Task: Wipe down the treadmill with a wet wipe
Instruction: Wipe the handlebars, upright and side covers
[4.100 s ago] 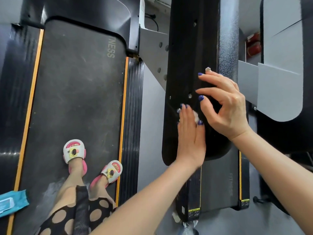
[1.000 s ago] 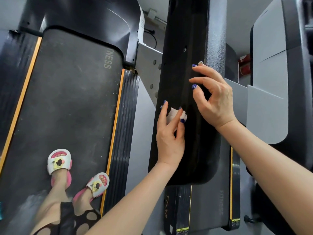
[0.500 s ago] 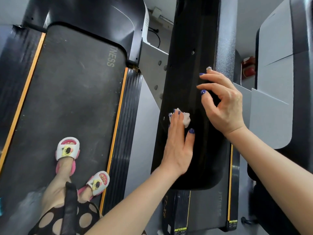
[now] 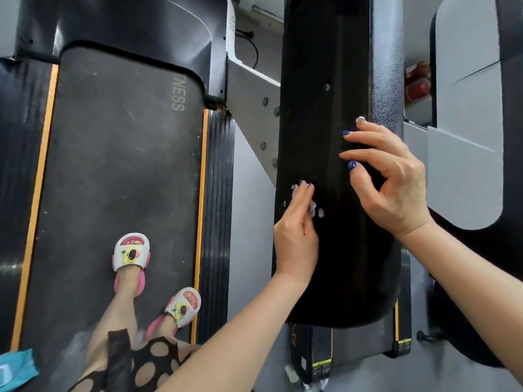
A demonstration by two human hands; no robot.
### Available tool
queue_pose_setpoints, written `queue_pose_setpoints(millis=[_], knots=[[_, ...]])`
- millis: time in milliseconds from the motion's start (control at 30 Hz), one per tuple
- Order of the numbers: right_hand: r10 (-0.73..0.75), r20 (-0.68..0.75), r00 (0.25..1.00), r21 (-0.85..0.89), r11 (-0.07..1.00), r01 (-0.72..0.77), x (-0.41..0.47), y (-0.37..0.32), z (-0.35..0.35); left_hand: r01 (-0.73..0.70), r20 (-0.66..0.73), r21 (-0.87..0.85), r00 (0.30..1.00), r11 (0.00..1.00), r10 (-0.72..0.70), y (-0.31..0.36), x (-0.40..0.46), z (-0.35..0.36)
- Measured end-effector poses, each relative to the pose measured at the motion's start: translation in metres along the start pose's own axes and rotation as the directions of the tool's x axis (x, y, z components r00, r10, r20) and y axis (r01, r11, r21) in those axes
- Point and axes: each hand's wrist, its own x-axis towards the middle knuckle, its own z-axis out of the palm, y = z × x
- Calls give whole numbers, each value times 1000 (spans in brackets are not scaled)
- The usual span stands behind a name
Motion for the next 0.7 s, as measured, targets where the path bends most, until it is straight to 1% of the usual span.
queue_pose_setpoints(millis=[100, 167, 200, 233, 267, 333, 367, 400, 433, 500, 533, 567, 600, 633, 700], knots=[[7, -4, 1000, 4, 1000, -7, -1, 0, 0, 58, 173, -69, 984, 996, -46, 0, -11, 1], [8, -7, 1000, 11, 1000, -8, -1, 1, 0, 45, 256, -43, 966, 998, -33, -3, -14, 3], [10, -6, 1000, 13, 1000, -10, -2, 1, 0, 57, 279, -26, 959, 998, -48, -9, -11, 3], [13, -5, 1000, 14, 1000, -13, -2, 1, 0, 104, 288, -13, 953, 995, -96, -17, -6, 3], [16, -4, 1000, 16, 1000, -16, -2, 2, 0, 192, 293, -7, 939, 981, -182, -26, 1, 1], [13, -5, 1000, 21, 1000, -13, -2, 2, 0, 360, 300, 12, 889, 933, -347, -42, 17, -1], [10, -7, 1000, 22, 1000, -10, -3, 2, 0, 391, 304, 22, 874, 920, -379, -45, 19, -1], [7, -8, 1000, 24, 1000, -7, -3, 2, 0, 393, 306, 14, 874, 920, -378, -43, 19, 0], [7, -6, 1000, 27, 1000, -7, -2, 2, 0, 366, 302, -6, 888, 931, -347, -39, 14, 0], [7, -3, 1000, 30, 1000, -7, -2, 2, 0, 233, 298, -14, 929, 972, -218, -30, -3, -1], [6, -2, 1000, 30, 1000, -6, -2, 2, 0, 156, 306, -1, 941, 988, -148, -28, -13, -2], [6, 1, 1000, 31, 1000, -6, -2, 1, 0, 109, 314, 5, 944, 994, -105, -28, -19, -4], [6, 3, 1000, 31, 1000, -6, -3, 1, 0, 98, 318, 8, 943, 995, -95, -29, -19, -6], [7, 3, 1000, 30, 1000, -7, -2, 1, 0, 115, 325, 5, 939, 993, -110, -29, -12, -6], [8, 4, 1000, 31, 999, -8, -2, 1, 0, 199, 340, 8, 921, 980, -190, -28, 17, -5]])
